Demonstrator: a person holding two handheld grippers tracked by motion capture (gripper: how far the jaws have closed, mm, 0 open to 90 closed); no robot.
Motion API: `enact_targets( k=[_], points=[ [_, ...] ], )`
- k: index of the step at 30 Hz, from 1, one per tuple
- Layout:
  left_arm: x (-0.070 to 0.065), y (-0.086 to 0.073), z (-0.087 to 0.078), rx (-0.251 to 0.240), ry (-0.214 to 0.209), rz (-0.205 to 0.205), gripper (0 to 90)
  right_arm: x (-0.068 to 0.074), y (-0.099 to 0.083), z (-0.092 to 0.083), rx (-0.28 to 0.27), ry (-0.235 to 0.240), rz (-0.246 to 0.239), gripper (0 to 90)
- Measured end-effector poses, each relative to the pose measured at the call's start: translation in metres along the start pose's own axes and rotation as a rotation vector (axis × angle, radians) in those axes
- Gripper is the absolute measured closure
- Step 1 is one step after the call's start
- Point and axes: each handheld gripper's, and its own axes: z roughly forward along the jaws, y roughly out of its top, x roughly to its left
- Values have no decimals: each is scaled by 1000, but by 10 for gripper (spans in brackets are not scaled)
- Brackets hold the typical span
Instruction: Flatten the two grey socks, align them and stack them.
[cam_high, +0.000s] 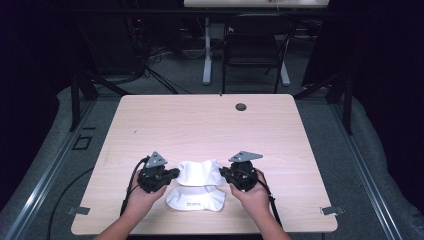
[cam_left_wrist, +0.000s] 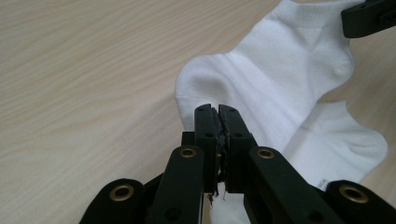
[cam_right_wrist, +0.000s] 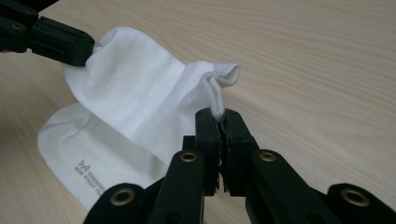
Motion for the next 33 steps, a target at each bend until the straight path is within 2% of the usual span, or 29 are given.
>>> enact_targets(
  k=[11,14,19,20,22,29,33],
  points=[
    [-7,-18,-18,10,-24,-13,874,22,-15,-12,23,40,-29,871],
    [-11,-23,-21,8,-29,-24,875,27,-18,-16,27,51,-32,871],
    [-20,-34,-26,13,-30,-16,874,37,-27,-22,24,53,-48,871],
    [-23,-35,-27,16,-25,-10,874,37,-28,-22,24,45,-65,871],
    [-25,-38,-29,18,-21,2,874,38,-31,-23,23,45,-56,871],
    [-27,-43,-28,26,-24,6,874,35,-36,-22,27,43,-46,871],
    [-28,-45,-23,40,-19,17,874,33,-40,-17,51,46,-42,871]
  ],
)
